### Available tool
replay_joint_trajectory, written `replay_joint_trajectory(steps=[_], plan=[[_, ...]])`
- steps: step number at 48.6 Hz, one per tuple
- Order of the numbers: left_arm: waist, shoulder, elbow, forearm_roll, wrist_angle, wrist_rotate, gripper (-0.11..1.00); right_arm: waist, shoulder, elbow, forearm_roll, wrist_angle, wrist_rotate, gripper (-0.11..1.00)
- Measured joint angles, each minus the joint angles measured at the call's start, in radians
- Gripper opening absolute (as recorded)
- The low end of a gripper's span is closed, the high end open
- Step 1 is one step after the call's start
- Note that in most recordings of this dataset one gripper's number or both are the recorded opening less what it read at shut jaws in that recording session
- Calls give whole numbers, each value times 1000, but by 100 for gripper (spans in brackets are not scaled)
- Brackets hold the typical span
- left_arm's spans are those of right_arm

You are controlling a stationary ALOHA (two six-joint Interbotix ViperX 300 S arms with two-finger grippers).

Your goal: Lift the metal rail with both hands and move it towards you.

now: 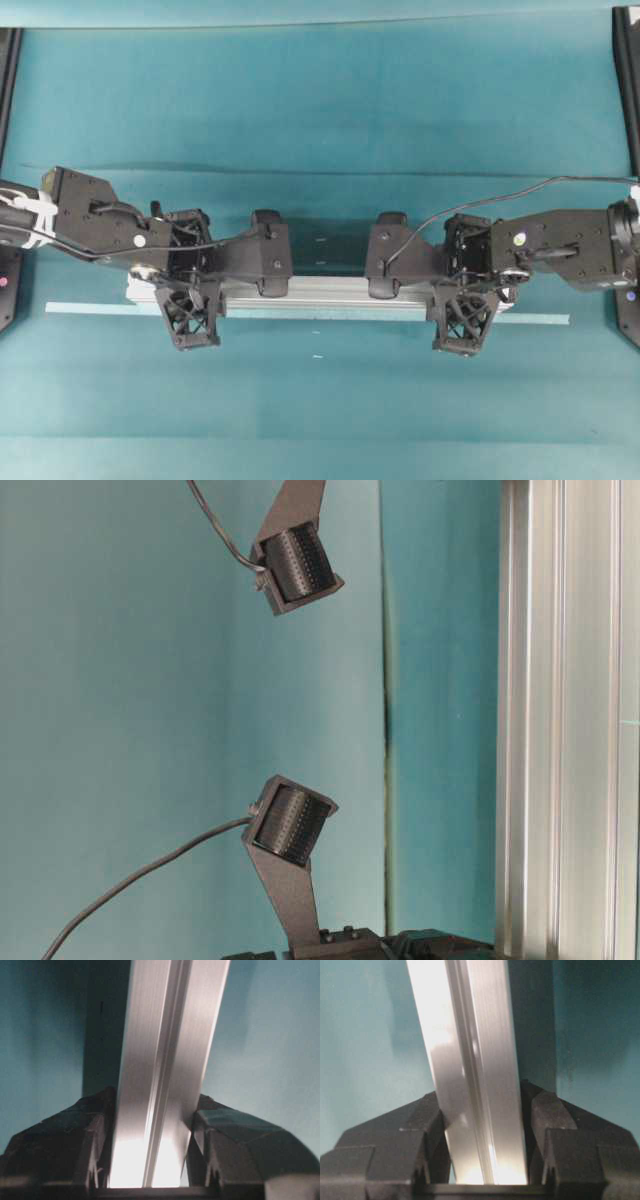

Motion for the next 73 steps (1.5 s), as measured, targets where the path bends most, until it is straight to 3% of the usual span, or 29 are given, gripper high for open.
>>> replay_joint_trajectory(steps=[73], plan=[[6, -20, 37, 0, -81, 0, 31, -9, 11, -3, 2, 0, 0, 41]])
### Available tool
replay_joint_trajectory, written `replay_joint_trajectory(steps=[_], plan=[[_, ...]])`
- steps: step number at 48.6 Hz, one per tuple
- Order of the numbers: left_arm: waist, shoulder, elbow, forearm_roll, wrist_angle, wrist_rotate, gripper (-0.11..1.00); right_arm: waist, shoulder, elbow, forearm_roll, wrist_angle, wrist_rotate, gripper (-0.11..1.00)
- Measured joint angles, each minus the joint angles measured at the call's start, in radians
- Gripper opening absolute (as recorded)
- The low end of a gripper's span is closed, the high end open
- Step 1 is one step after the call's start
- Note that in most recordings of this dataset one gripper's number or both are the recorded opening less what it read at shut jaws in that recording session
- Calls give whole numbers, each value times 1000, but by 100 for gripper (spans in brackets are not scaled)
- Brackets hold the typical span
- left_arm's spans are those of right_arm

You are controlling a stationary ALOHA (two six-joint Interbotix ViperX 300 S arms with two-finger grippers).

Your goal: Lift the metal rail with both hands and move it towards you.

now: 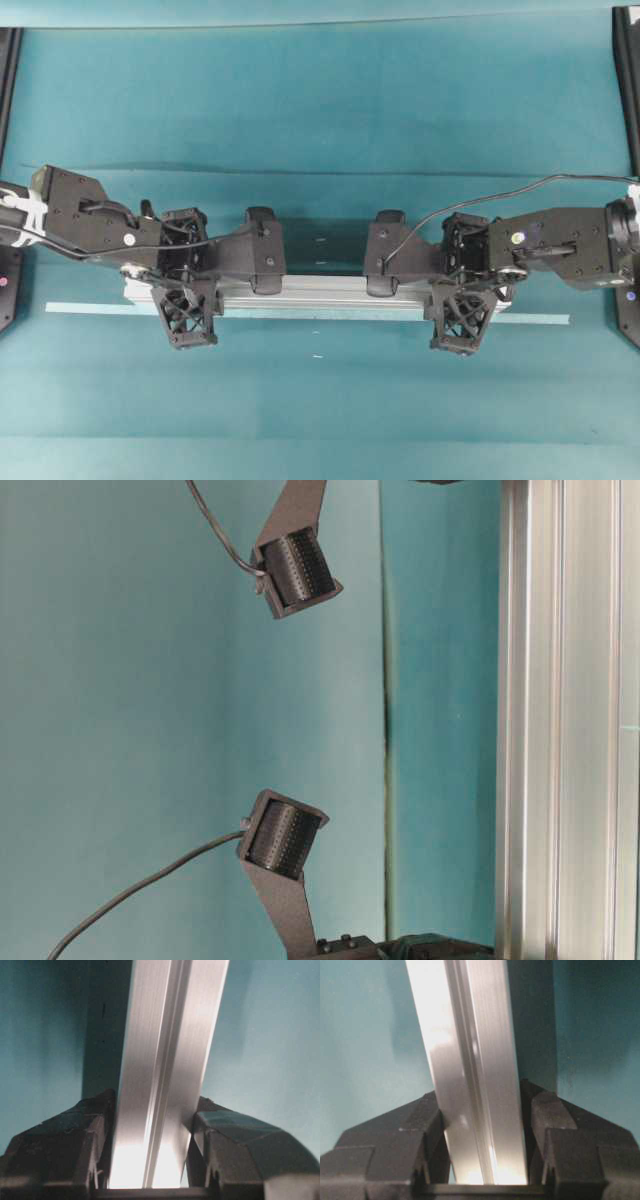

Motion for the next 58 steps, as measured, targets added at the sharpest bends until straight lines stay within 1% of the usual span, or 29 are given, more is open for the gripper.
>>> replay_joint_trajectory(steps=[9, 16, 27, 35, 36, 38, 40, 42, 44, 47, 49, 51, 58], plan=[[0, -5, 12, 0, -23, 3, 31, 0, -3, 5, 0, -5, -2, 40], [0, -6, 21, 0, -37, 32, 31, 0, -3, 6, 0, -9, 0, 40], [2, -6, 23, 0, -44, 41, 31, 0, -3, 8, 2, -11, -2, 41], [3, -5, 26, -3, -49, 67, 31, 0, -3, 8, 2, -11, 0, 41], [3, -6, 26, -3, -51, 69, 31, 0, -5, 8, 2, -11, -2, 42], [3, -5, 26, -3, -51, 67, 31, -2, -5, 8, 3, -14, 5, 51], [3, -5, 26, -3, -52, 67, 37, -8, -2, 8, 9, -18, 14, 64], [5, -2, 26, -6, -55, 66, 48, -15, -2, 9, 11, -21, 20, 76], [12, 2, 25, -6, -64, 64, 63, -23, -2, 8, 11, -25, 25, 86], [26, 2, 25, -6, -69, 63, 79, -25, -2, 8, 12, -28, 26, 97], [26, 2, 25, -8, -71, 64, 89, -23, -2, 8, 12, -31, 23, 100], [25, 2, 26, -6, -72, 72, 94, -20, -2, 8, 12, -34, 20, 100], [18, 2, 25, -8, -78, 78, 94, -15, -2, 8, 14, -54, 18, 99]])
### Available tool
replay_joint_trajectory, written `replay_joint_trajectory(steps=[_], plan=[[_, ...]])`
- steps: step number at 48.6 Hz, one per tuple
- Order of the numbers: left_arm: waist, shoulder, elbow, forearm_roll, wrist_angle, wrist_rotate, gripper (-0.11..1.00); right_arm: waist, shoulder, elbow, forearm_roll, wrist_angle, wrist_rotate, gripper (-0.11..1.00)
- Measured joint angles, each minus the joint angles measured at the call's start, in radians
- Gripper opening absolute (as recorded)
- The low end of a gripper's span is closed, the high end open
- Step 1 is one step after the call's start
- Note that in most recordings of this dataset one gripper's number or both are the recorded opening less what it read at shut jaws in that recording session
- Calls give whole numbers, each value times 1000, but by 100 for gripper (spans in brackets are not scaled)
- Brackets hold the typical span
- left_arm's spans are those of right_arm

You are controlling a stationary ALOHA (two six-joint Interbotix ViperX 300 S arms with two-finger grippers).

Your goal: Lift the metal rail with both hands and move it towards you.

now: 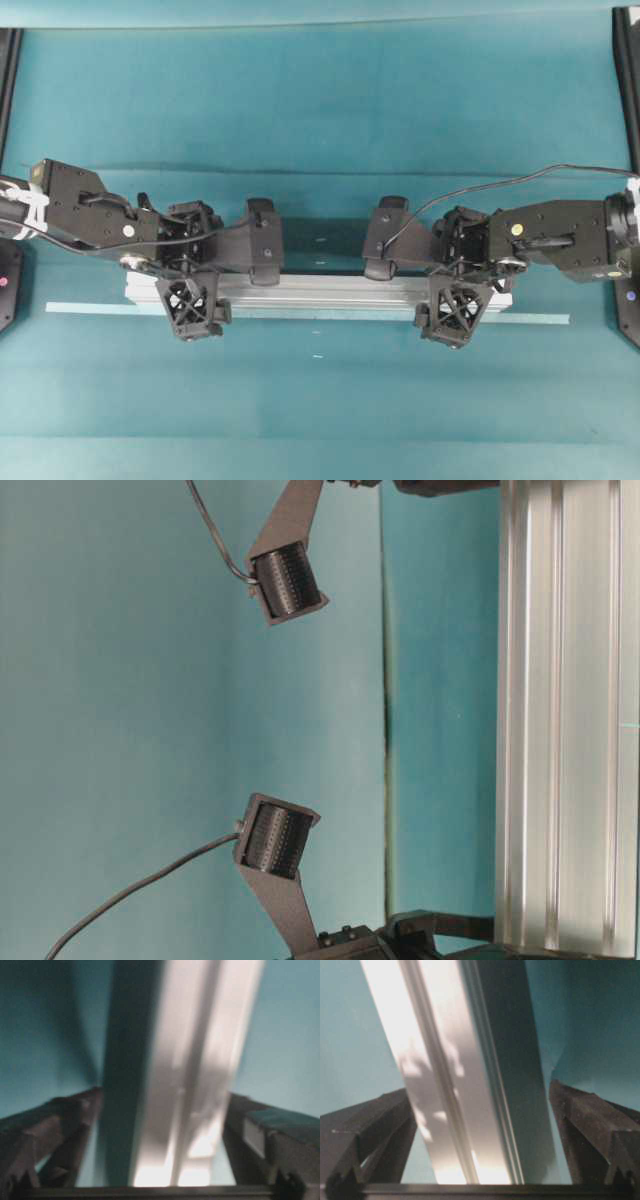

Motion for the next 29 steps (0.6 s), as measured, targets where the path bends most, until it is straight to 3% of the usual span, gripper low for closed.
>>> replay_joint_trajectory(steps=[13, 29], plan=[[-14, -25, 0, 0, 17, 2, 94, 5, -18, -9, 0, -12, 2, 99], [-23, -224, 26, 0, 25, 9, 94, 6, -166, -12, -2, -74, 2, 99]])
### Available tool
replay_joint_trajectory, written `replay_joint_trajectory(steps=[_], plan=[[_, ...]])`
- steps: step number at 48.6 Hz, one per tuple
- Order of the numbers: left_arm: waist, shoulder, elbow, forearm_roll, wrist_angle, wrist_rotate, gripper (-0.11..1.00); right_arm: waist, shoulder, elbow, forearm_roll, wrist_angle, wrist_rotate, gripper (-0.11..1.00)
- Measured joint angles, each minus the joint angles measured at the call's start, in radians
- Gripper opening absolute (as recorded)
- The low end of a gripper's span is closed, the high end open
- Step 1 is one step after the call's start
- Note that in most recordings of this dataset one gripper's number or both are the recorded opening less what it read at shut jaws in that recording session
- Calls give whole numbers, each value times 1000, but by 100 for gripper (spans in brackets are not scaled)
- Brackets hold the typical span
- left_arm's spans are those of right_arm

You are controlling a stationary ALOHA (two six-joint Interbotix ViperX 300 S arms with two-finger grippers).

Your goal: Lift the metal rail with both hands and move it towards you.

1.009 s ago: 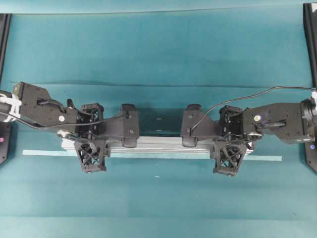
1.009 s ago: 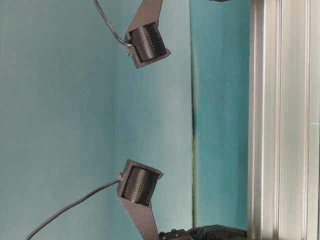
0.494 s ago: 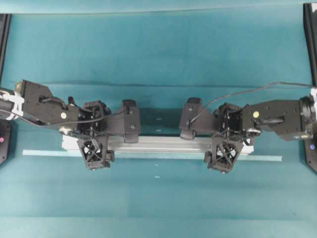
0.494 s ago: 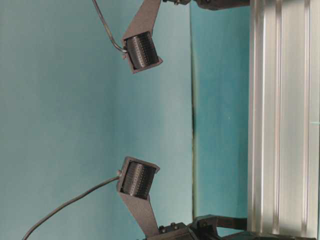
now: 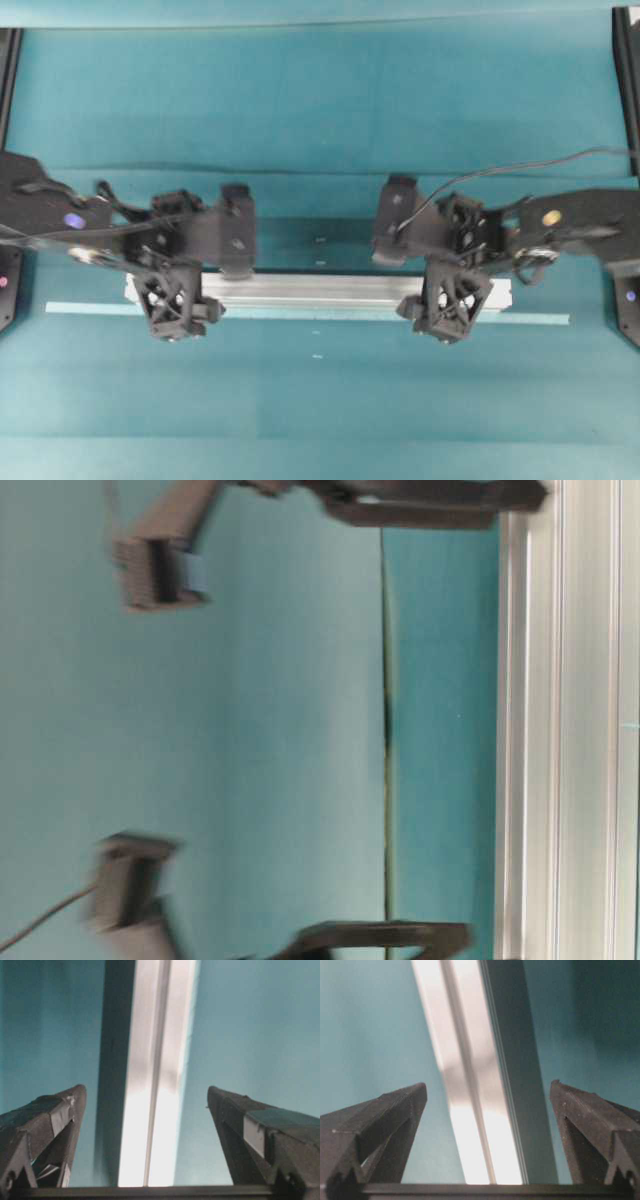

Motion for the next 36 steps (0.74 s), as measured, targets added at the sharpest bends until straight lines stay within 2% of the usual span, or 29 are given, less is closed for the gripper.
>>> replay_joint_trajectory(steps=[19, 27, 36], plan=[[-31, -295, 34, 2, 0, 78, 94, 0, -265, 29, -43, -2, -8, 99], [-35, -405, 66, 2, -2, 100, 94, 0, -382, 83, -46, -12, -8, 99], [-48, -526, 114, 2, -41, 89, 94, 5, -529, 156, -48, -41, -3, 99]])
